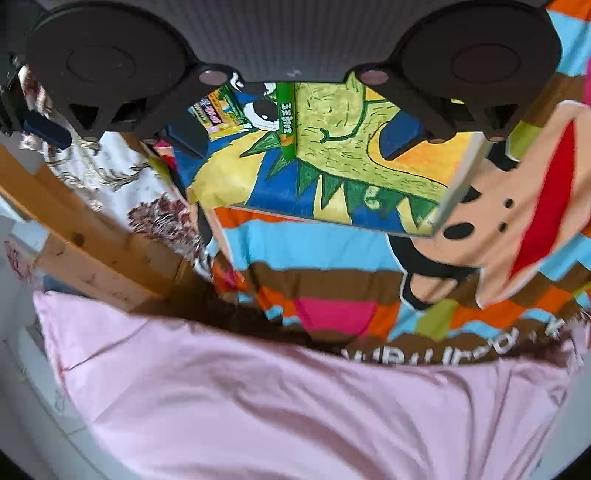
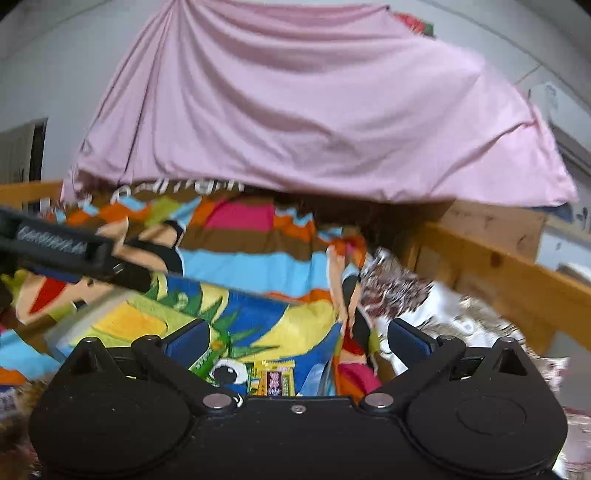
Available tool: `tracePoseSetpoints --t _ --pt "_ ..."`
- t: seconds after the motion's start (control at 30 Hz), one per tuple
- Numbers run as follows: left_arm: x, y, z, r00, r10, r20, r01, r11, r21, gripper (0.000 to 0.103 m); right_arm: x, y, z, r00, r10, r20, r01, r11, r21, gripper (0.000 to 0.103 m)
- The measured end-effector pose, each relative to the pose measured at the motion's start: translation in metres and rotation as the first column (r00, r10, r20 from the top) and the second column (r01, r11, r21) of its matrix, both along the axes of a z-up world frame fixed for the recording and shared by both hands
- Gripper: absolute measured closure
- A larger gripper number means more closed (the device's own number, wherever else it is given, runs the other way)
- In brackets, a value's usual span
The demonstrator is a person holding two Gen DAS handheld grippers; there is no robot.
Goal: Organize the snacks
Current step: 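Release both snacks in the tray and lift both tools away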
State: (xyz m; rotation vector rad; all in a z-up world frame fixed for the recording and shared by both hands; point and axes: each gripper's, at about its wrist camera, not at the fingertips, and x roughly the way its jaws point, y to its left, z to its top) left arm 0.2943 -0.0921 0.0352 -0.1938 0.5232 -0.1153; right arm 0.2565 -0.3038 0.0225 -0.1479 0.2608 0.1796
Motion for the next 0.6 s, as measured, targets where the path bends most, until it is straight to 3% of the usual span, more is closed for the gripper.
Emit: tracePoseSetpoints --t 0.3,0.6 --pt "-0.086 0.016 0.026 0.994 0.037 0.105 -0.043 0.998 0.056 0.001 -0.079 -0.006 0.024 0.996 -0.035 0.082 0.033 0.999 0.023 0.001" --pt "-0.15 0.038 0.026 0.993 0.055 0.106 -0.062 0.996 0.063 0.0 -0.155 0.007 0.023 0.995 -0.025 0.093 0.025 1.0 -0.005 0.001"
